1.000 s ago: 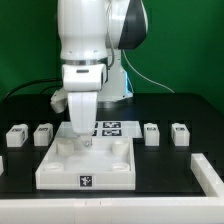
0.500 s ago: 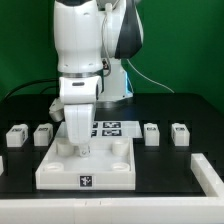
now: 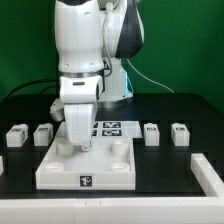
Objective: Assemble one leg
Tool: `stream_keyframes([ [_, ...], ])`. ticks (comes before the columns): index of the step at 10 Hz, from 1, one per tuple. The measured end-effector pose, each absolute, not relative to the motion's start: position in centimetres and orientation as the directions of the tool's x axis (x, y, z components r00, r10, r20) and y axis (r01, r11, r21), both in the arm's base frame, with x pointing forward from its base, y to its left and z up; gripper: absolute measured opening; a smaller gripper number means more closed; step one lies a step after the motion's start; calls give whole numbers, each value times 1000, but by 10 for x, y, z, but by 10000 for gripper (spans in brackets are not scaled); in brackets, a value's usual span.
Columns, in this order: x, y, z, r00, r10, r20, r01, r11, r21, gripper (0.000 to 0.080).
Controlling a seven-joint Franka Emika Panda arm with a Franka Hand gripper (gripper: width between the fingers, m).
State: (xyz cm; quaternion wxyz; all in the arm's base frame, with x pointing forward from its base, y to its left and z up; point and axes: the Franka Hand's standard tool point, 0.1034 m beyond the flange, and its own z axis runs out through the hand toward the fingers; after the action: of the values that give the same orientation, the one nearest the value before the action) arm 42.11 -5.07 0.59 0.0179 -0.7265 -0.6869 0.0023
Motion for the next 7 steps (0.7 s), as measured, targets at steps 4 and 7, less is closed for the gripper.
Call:
stream_keyframes([
  [4, 421, -51, 6, 57, 998, 21, 998, -57, -28, 57],
  [7, 424, -38, 6, 76, 997, 25, 997, -75, -28, 57],
])
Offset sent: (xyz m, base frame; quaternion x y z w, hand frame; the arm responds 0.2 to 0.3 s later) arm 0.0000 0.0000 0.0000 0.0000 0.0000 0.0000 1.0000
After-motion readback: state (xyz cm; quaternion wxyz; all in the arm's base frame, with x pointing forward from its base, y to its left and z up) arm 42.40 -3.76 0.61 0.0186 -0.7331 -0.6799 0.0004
